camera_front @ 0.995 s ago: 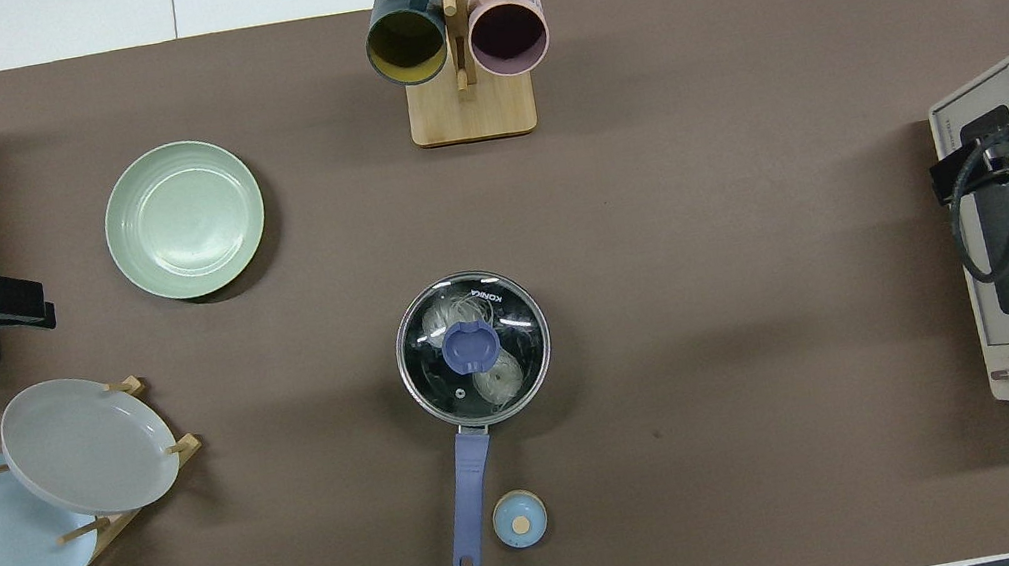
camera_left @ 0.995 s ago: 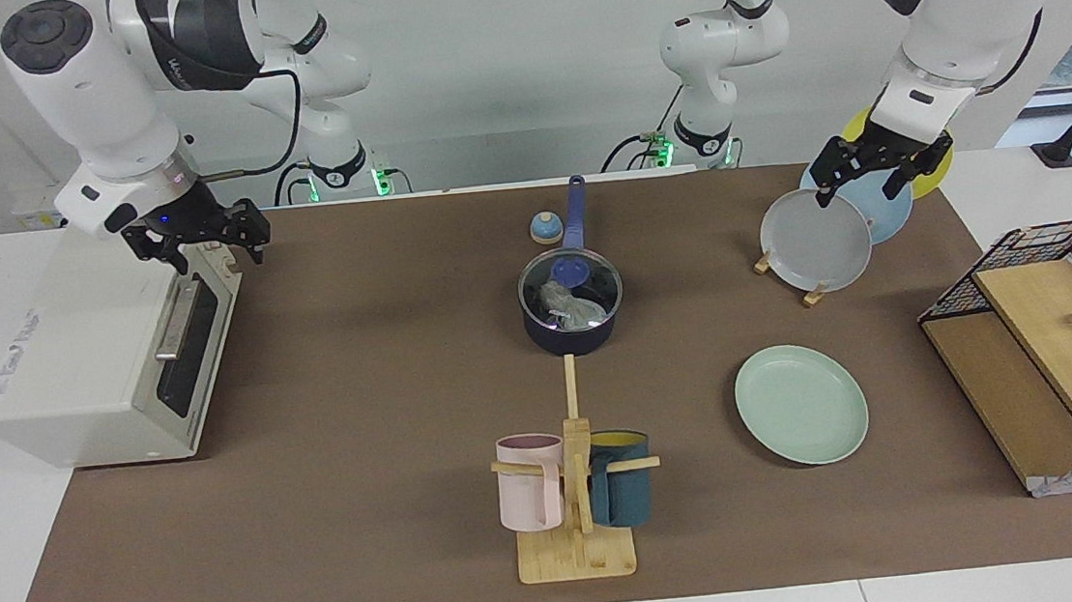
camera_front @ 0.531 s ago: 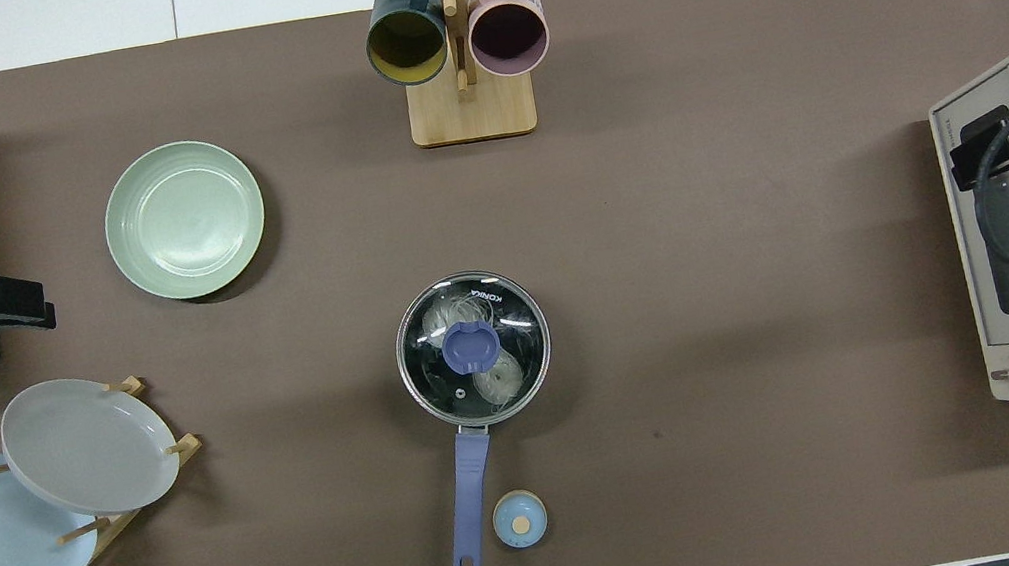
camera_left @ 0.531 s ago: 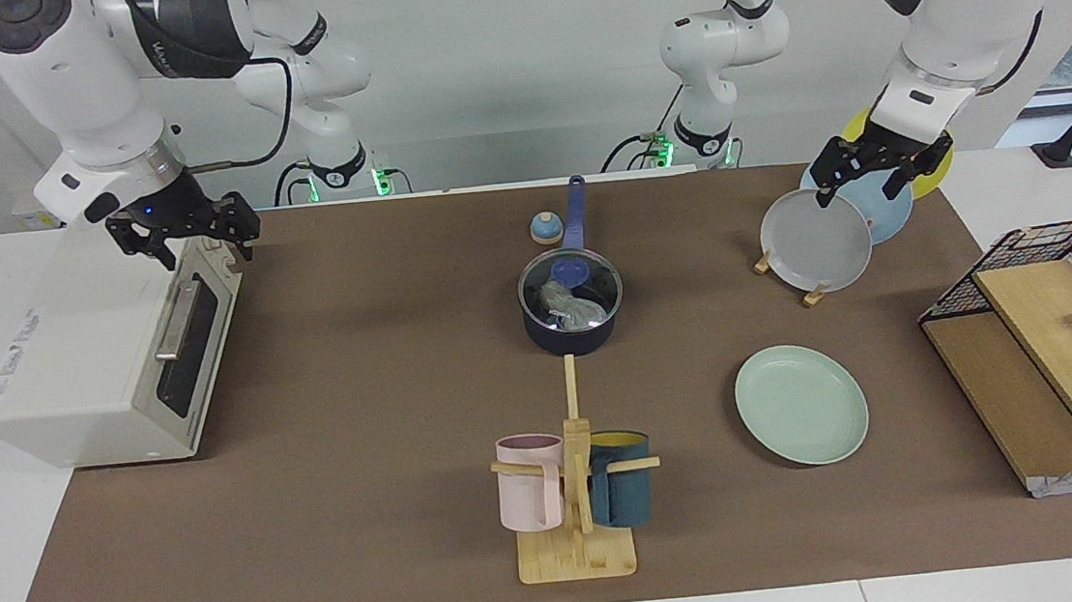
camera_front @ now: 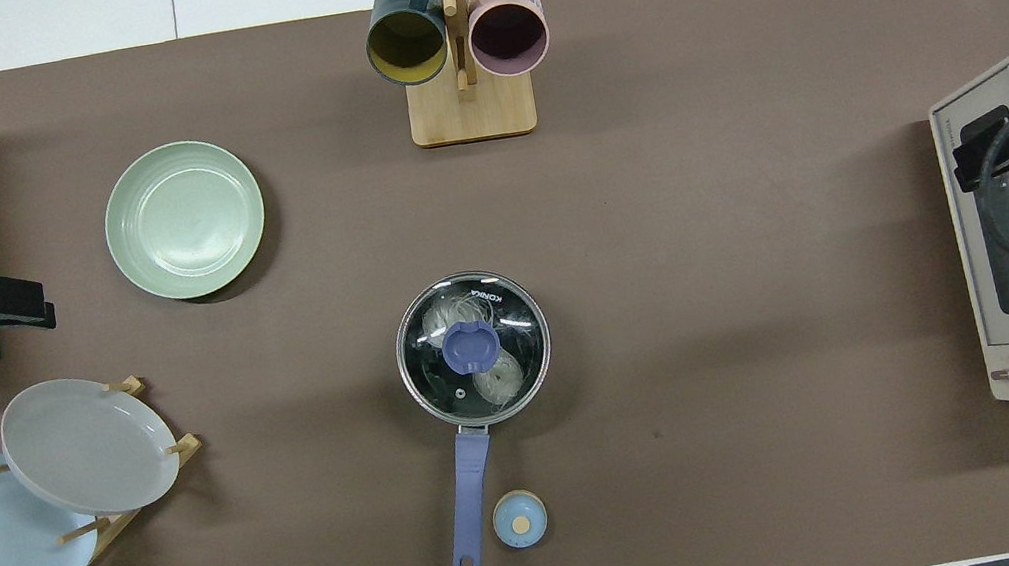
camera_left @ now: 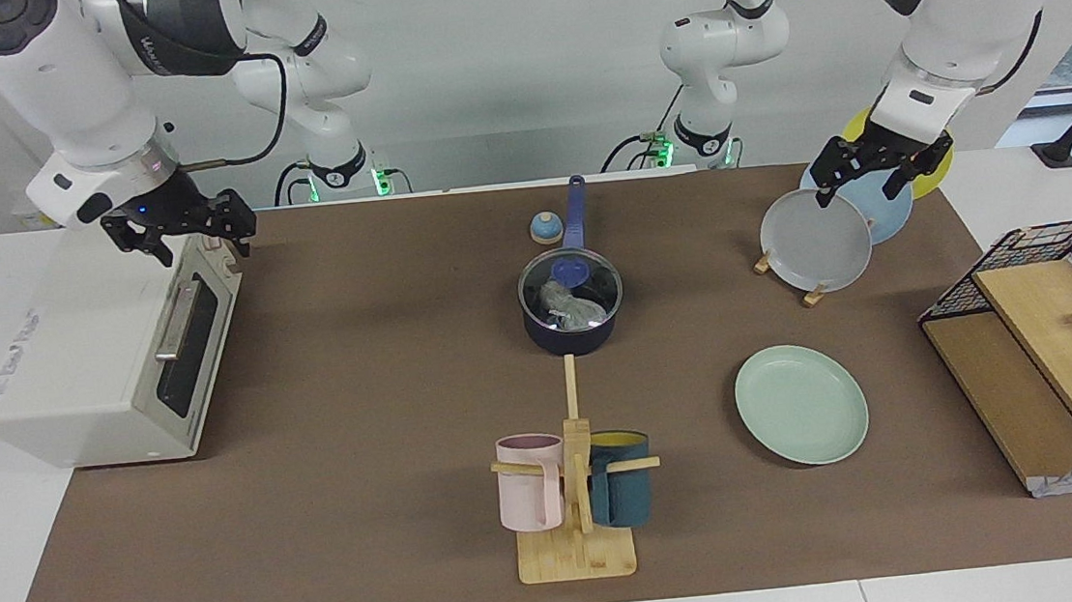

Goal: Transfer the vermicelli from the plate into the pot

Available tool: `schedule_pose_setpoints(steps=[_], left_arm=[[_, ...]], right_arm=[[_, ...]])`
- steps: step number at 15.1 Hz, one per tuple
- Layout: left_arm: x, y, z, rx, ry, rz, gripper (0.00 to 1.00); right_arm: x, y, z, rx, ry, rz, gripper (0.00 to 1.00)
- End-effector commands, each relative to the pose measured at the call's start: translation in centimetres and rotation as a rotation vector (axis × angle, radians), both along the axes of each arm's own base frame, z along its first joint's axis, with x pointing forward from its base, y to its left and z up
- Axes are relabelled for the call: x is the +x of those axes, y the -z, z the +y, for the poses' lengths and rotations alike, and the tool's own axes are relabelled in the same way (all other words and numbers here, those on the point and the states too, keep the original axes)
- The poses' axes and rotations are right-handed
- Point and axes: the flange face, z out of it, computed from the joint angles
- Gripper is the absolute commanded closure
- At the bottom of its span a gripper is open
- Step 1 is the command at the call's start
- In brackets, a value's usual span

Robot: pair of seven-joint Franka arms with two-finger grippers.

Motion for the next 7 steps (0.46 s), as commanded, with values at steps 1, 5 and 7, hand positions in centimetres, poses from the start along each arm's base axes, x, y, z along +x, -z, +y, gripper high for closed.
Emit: schedule_pose_setpoints(steps=[1, 5, 7], left_arm=[[-0.75, -0.25, 0.31, -0.009, -0.016, -0.003, 0.00], [-0.75, -0.25, 0.31, -0.009, -0.016, -0.003, 0.00], [-0.75, -0.25, 0.31, -0.009, -0.016, -0.003, 0.00]], right_arm=[[0.30, -1.14, -0.46, 0.016, -0.001, 0.006, 0.00], [0.48, -1.03, -0.34, 0.010, -0.004, 0.002, 0.00], [0.60, -0.99, -0.25, 0.018, -0.005, -0.003, 0.00]])
